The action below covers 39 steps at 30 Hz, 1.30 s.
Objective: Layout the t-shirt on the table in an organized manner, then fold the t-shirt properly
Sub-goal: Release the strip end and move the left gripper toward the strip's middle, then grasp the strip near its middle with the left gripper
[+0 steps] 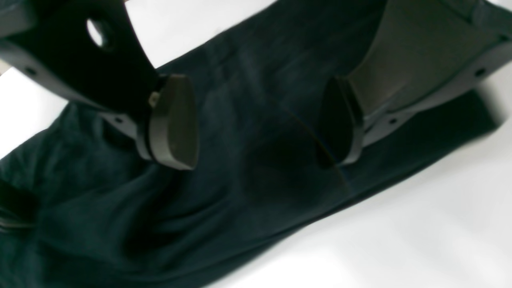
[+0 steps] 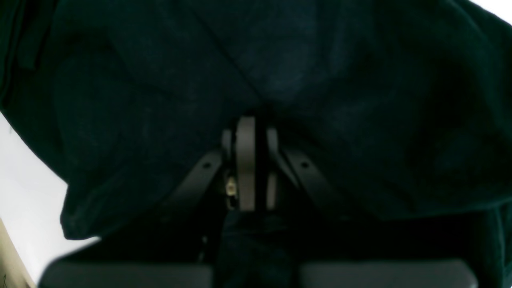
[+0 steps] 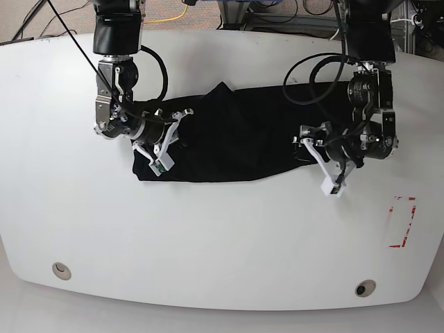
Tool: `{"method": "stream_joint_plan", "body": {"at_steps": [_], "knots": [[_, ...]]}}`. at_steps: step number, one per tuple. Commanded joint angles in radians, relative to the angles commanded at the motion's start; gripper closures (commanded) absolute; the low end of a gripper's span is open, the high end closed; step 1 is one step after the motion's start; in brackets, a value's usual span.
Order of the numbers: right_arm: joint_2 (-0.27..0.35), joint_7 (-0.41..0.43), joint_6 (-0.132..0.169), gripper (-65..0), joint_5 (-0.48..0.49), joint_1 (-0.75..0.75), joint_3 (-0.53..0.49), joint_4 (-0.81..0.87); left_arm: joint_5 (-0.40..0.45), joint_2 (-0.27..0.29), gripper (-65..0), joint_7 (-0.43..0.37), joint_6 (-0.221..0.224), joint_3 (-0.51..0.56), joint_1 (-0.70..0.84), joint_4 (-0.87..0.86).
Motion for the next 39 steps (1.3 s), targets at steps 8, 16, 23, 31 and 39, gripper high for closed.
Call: {"method": "stream_joint_plan", "body": {"at_steps": [8,16,23,31,39], "knots": [[0.0,0.0,0.0,-3.3,0.0,0.0,0.0,0.0,0.005,0.017,-43.2,-0.031,0.0,0.008,-0.009,-0.071],[0.0,0.0,0.0,-3.3,0.0,0.0,0.002,0.0,0.005,0.015,-38.1,-0.031,0.0,0.012,-0.008,-0.074],[0.0,0.0,0.0,-3.3,0.0,0.0,0.002,0.0,0.005,0.015,-12.9,-0.032,0.0,0.012,-0.008,-0.075],[0.0,0.0,0.0,-3.3,0.0,0.002,0.006,0.0,0.003,0.015,-12.1,-0.032,-0.003,0.012,-0.008,-0.072],[0.0,0.0,0.0,-3.3,0.0,0.002,0.006,0.0,0.003,0.017,-3.2,-0.028,-0.176,0.009,-0.011,-0.068]]}}
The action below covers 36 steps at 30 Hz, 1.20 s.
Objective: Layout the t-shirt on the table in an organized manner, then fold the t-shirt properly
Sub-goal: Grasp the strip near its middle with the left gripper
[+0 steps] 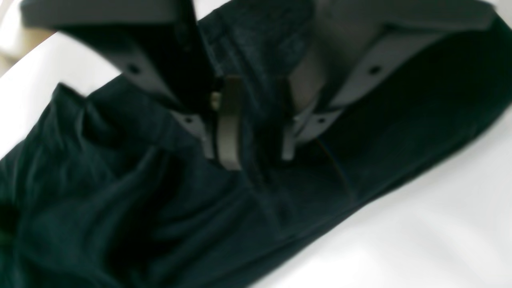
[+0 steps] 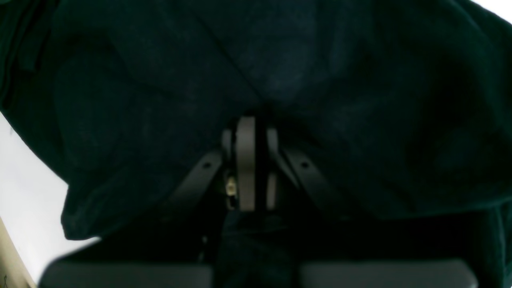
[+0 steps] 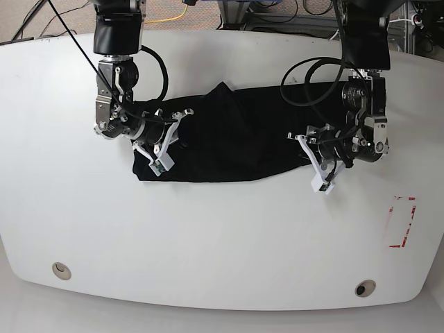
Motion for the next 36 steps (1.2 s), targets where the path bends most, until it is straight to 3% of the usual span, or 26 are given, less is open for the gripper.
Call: {"method": "stream_joint_plan", "body": {"at_steps": [3,11,20,29,34,36], "knots": [[0.0,0.0,0.0,-3.3,0.0,0.0,0.0,0.0,0.0,0.003,-3.3,0.0,-0.025,0.0,-0.002,0.0],[0.0,0.0,0.0,-3.3,0.0,0.0,0.002,0.0,-0.005,0.026,-3.6,0.025,-0.038,0.005,-0.015,0.002],[0.0,0.002,0.0,-3.3,0.0,0.0,-0.003,-0.002,0.0,0.035,-3.6,0.057,-0.14,0.063,-0.04,0.101],[0.0,0.002,0.0,-3.3,0.0,0.0,-0.003,-0.002,-0.005,-0.08,-4.4,0.055,-0.235,0.069,-0.04,0.17],[0.0,0.003,0.0,-3.3,0.0,0.0,0.0,-0.002,-0.006,-0.17,-17.1,0.061,-0.358,0.066,-0.011,0.241],[0.0,0.003,0.0,-3.3,0.0,0.0,0.0,-0.002,-0.006,-0.192,-24.3,0.08,-0.358,0.055,0.017,0.275]]}}
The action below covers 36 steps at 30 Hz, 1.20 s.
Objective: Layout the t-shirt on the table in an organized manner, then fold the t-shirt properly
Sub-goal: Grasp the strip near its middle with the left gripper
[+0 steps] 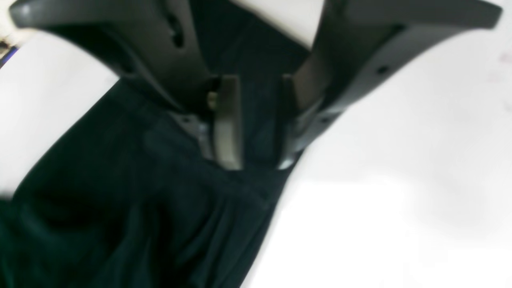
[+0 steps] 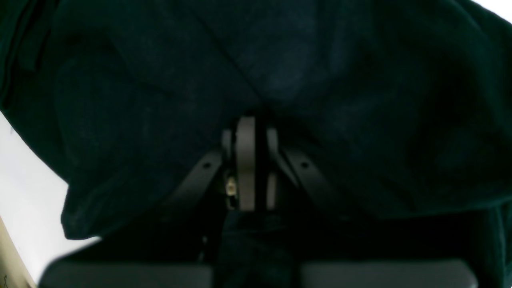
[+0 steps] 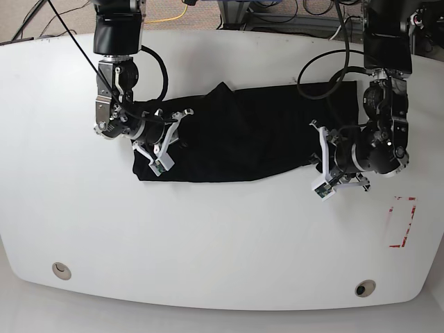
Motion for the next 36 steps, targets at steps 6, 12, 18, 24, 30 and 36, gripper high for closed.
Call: {"method": "stream_joint_plan", "body": {"at_steps": [6,12,18,24,30,36], "knots": [[0.0,0.002,0.0,-3.3,0.0,0.0,0.0,0.0,0.008,-0.006,-33.2,0.009,0.0,-0.074,0.069,0.026],[0.0,0.002,0.0,-3.3,0.0,0.0,0.002,0.0,0.009,-0.025,-23.9,-0.026,0.0,-0.095,0.109,-0.002],[0.0,0.002,0.0,-3.3,0.0,0.0,0.002,0.0,0.009,-0.026,-4.2,-0.087,0.0,-0.094,0.124,-0.1],[0.0,0.002,0.0,-3.3,0.0,0.0,0.002,0.0,0.009,-0.026,-5.3,-0.092,0.0,-0.092,0.123,-0.199],[0.0,0.002,0.0,-3.3,0.0,0.014,0.002,0.0,0.051,-0.026,-5.3,-0.092,0.0,-0.092,0.15,-0.186],[0.0,0.002,0.0,-3.3,0.0,0.02,0.002,0.002,0.118,-0.043,-5.3,-0.094,0.0,-0.092,0.155,-0.218]]}}
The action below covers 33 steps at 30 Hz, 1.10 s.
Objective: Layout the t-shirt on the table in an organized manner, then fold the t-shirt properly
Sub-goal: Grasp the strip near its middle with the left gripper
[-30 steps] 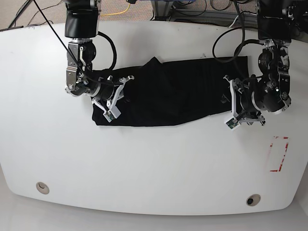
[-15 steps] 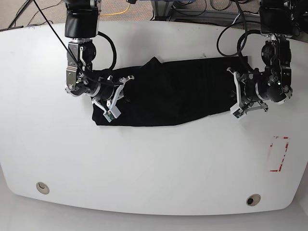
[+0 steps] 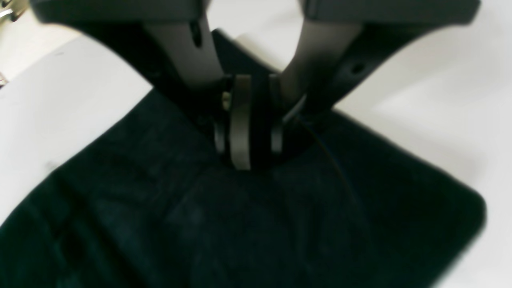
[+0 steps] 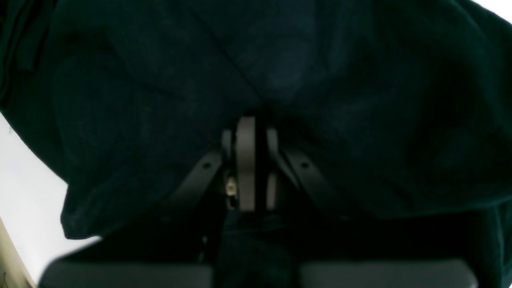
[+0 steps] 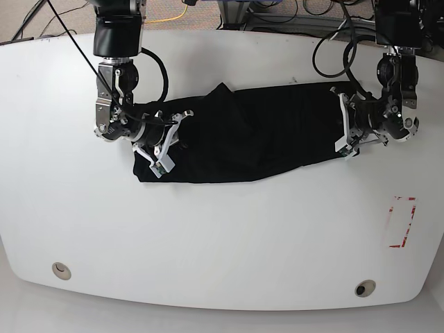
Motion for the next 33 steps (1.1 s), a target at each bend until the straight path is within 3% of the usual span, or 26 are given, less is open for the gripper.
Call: {"method": "stream_joint_plan", "body": {"at_steps": [5,9,12,16,23,28,33], "knots": [[0.003,-0.049,0.0,-6.0,0.031,0.028,0.0,0.052,0.015,-0.002,-5.3,-0.052,0.0,0.0,0.0,-0.058],[0.003,-0.133,0.0,-26.2,0.095,0.029,0.017,0.184,0.017,-0.003,-5.3,-0.071,0.0,0.0,0.0,-0.097],[0.0,-0.219,0.0,-44.4,0.149,0.029,0.092,0.281,0.017,-0.003,-5.3,-0.074,0.0,0.0,0.0,-0.106],[-0.002,-0.29,0.0,-63.6,0.204,0.038,0.224,0.304,0.017,-0.003,-5.4,-0.074,0.0,0.0,0.0,-0.107],[0.026,-0.356,0.0,-65.0,0.189,0.107,0.443,0.224,0.017,-0.003,-5.4,-0.077,0.0,0.0,0.0,-0.141],[0.112,-0.344,0.0,-65.0,0.196,0.149,0.483,0.049,0.017,-0.003,-5.4,-0.077,0.0,0.0,0.0,-0.141],[0.161,-0.287,0.0,-65.0,0.241,0.163,0.485,-0.11,0.017,-0.003,-5.4,-0.077,0.0,0.0,-0.002,-0.141]]}}
